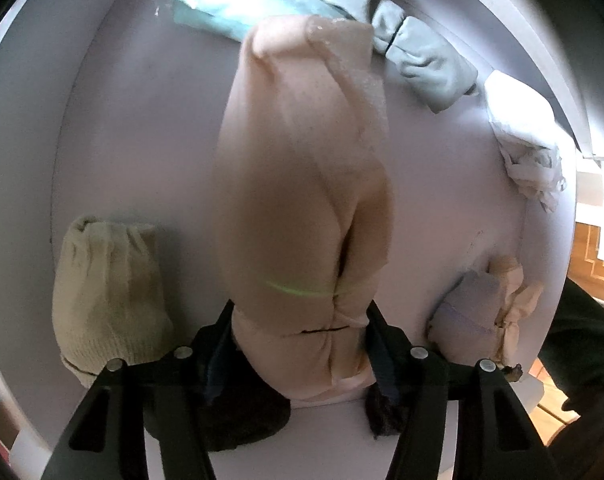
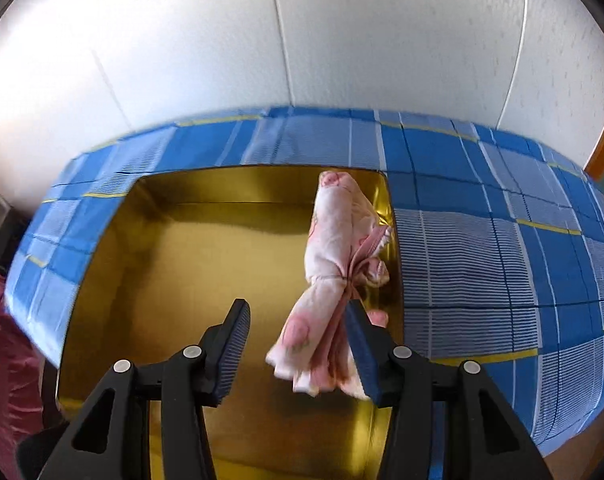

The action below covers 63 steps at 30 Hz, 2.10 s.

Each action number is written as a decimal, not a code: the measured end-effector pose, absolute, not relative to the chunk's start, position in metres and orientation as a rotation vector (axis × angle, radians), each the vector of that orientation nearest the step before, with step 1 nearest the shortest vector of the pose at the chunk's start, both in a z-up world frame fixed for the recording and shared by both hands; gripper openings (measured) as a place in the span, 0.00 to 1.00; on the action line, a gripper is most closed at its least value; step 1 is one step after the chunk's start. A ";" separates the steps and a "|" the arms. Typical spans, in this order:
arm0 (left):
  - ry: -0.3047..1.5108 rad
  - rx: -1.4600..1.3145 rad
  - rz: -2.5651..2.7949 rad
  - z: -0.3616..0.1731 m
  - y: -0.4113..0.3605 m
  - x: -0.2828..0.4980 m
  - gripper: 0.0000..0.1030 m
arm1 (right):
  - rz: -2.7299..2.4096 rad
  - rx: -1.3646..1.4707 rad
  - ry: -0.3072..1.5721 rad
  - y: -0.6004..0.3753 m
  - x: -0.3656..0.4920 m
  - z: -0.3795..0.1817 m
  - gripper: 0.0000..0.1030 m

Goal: Organize soft objects
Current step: 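Lower the pink towel roll into the gold tray and open the right tool, then return the right tool to the shelf while the left tool holds the peach garment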

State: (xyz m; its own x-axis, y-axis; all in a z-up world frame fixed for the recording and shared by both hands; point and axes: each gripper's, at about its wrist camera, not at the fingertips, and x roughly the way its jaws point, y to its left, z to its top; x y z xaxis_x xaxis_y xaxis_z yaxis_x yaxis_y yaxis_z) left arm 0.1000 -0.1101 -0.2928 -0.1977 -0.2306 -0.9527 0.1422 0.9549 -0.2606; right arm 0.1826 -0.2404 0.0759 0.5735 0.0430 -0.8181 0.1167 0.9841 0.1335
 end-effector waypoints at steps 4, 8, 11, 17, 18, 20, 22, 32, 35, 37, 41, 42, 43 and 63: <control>1.740 -0.088 -0.342 -0.294 -0.110 0.098 0.55 | 0.031 0.172 0.898 -0.237 0.134 0.080 0.48; 1.732 -0.101 -0.345 -0.295 -0.105 0.098 0.54 | 0.089 0.178 0.832 -0.238 0.081 0.083 0.48; 1.709 -0.083 -0.338 -0.292 -0.103 0.098 0.52 | 0.113 0.173 0.816 -0.237 0.051 0.082 0.49; 1.685 -0.093 -0.325 -0.287 -0.095 0.098 0.51 | 0.196 0.122 0.885 -0.230 0.013 0.049 0.50; 1.680 -0.095 -0.323 -0.285 -0.093 0.098 0.51 | 0.203 0.117 0.901 -0.229 0.011 0.040 0.50; 1.672 -0.096 -0.321 -0.283 -0.091 0.098 0.51 | 0.223 0.100 0.958 -0.222 0.004 0.015 0.50; 1.667 -0.096 -0.318 -0.281 -0.088 0.097 0.51 | 0.244 0.093 1.026 -0.214 -0.001 -0.010 0.50; 1.610 -0.180 -0.299 -0.252 -0.071 0.090 0.50 | 0.220 -0.066 1.461 -0.195 0.007 -0.147 0.55; 1.595 -0.195 -0.308 -0.243 -0.067 0.089 0.50 | 0.187 0.000 1.582 -0.210 0.010 -0.179 0.56; 1.583 -0.203 -0.318 -0.234 -0.065 0.086 0.49 | 0.153 0.015 1.630 -0.216 0.011 -0.194 0.56; 1.565 -0.226 -0.330 -0.223 -0.053 0.087 0.49 | 0.133 0.060 1.691 -0.222 0.010 -0.214 0.56; 1.561 -0.232 -0.333 -0.220 -0.051 0.086 0.49 | 0.135 0.080 1.703 -0.222 0.011 -0.218 0.56; 1.557 -0.238 -0.335 -0.218 -0.050 0.085 0.49 | 0.134 0.105 1.714 -0.223 0.011 -0.222 0.56; 1.500 -0.242 -0.404 -0.190 -0.054 0.075 0.48 | 0.070 0.366 1.771 -0.231 0.014 -0.274 0.62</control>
State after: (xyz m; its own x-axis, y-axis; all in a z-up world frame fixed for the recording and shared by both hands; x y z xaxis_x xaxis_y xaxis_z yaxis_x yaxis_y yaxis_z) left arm 0.0746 -0.0541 -0.1899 0.0220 -0.4038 -0.9146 0.1095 0.9103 -0.3993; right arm 0.0138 -0.2312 -0.2740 -0.1859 0.2819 -0.9413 0.2070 0.9477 0.2430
